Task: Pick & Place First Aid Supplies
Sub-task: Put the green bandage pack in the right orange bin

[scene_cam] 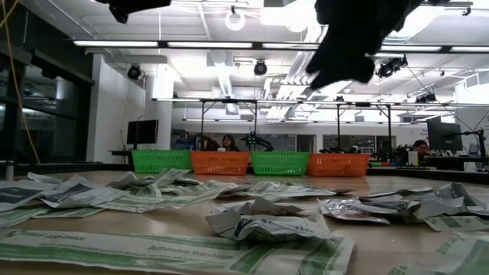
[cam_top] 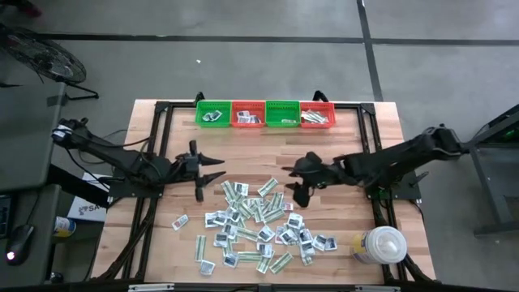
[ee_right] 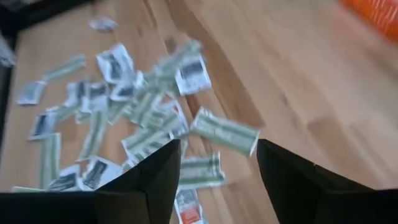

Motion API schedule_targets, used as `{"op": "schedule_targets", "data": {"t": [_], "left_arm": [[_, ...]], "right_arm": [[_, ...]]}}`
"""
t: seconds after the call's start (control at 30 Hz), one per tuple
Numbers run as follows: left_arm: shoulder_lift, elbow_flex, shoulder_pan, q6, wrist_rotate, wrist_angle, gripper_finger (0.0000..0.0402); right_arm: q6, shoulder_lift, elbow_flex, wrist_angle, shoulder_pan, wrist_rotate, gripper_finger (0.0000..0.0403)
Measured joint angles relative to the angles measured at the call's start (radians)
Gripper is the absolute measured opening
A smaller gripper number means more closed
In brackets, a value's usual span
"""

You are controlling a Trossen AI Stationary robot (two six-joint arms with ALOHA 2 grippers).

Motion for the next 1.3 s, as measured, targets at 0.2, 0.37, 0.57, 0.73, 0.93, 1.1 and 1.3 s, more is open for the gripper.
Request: {"op": "schedule_targets", "data": {"t": [0.2, 0.37, 0.57, 0.73, 0.93, 1.1, 1.3], "left_arm": [[-0.040, 0.000, -0.059, 0.000, -0.061, -0.042, 0.0149], [-0.069, 0.000, -0.104, -0.003, -0.105, -0.066, 0.0149], [-0.093, 0.000, -0.145, -0.003, -0.156, -0.067, 0.0149], [-0.107, 0.000, -0.151, -0.004, -0.171, -0.074, 0.0149], [-0.117, 0.000, -0.151, -0.004, -0.172, -0.085, 0.0149], [-0.116, 0.000, -0.151, -0.011, -0.176, -0.087, 0.0149], [-0.116, 0.000, -0.151, -0.031, -0.178, -0.097, 0.0149]], "right_arm": [[0.141, 0.165, 0.000, 0.049, -0.030, -0.028, 0.0182], [0.246, 0.294, 0.000, 0.173, -0.100, -0.120, 0.0189], [0.292, 0.394, 0.000, 0.230, -0.192, -0.237, 0.0235], [0.230, 0.410, 0.000, 0.240, -0.228, -0.245, 0.0263], [0.135, 0.413, 0.015, 0.226, -0.233, -0.224, 0.0265], [0.081, 0.449, 0.117, 0.115, -0.212, -0.154, 0.0263], [0.069, 0.511, 0.289, -0.169, -0.194, -0.075, 0.0259]]}}
